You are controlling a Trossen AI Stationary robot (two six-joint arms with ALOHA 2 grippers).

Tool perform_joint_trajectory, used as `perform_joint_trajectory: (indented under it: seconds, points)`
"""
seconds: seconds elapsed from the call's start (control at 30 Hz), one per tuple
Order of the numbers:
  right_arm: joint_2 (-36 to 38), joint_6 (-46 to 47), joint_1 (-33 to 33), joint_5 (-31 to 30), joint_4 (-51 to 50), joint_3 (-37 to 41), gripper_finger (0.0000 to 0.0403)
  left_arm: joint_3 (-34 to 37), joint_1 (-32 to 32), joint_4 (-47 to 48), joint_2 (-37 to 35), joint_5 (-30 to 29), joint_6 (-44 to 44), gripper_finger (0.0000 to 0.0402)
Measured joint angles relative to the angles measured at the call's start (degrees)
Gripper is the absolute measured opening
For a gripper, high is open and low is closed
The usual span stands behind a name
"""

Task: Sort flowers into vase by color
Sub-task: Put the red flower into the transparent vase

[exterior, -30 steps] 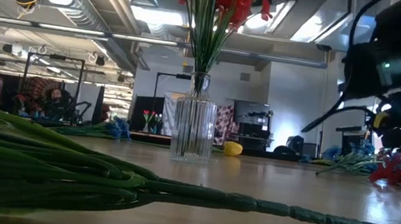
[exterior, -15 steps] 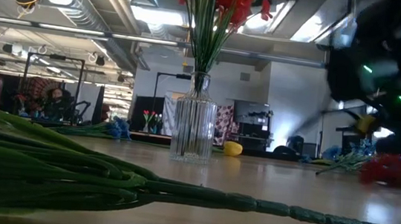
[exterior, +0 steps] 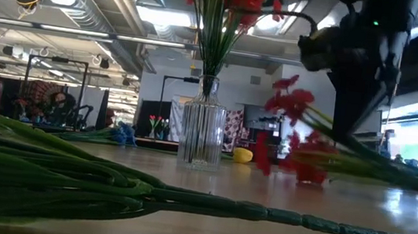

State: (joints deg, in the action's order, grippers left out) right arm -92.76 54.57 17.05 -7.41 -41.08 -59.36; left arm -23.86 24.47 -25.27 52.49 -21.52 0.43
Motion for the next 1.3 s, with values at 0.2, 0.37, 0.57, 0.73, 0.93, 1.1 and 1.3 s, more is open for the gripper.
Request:
perform_joint_trajectory:
  seconds: [0.2, 0.37, 0.57, 0.73, 0.93, 1.1, 1.3]
  points:
    - [-2.02, -3.36, 1.51, -0.16, 0.68, -0.64, 0.0066, 0.00, 0.02, -0.18, 0.00, 0.00, -0.84, 0.0149]
    - [-2.02, -5.81, 1.78, -1.53, -3.02, -3.52, 0.0157, 0.00, 0.02, -0.21, 0.00, -0.41, -1.26, 0.0149]
    - [-2.00, -3.25, 4.69, -1.59, -10.74, -5.27, 0.0271, 0.00, 0.07, 1.19, 0.00, 0.34, -1.37, 0.0149]
    - [-2.88, 3.68, 7.23, -1.85, -8.48, -1.78, 0.0310, 0.00, 0.11, 2.40, 0.00, 6.43, -1.38, 0.0149]
    - [-4.65, 3.01, 5.77, -1.95, -1.84, 2.15, 0.0295, 0.00, 0.93, 2.20, 0.00, 8.63, -1.52, 0.0149]
    - [-7.89, 1.90, 5.44, 2.12, 2.80, 3.38, 0.0267, 0.00, 2.39, 2.16, 0.00, 8.59, -1.84, 0.0149]
    - [-7.74, 1.52, 5.58, -0.75, 4.28, 3.51, 0.0180, 0.00, 2.43, 2.55, 0.00, 6.49, -1.94, 0.0149]
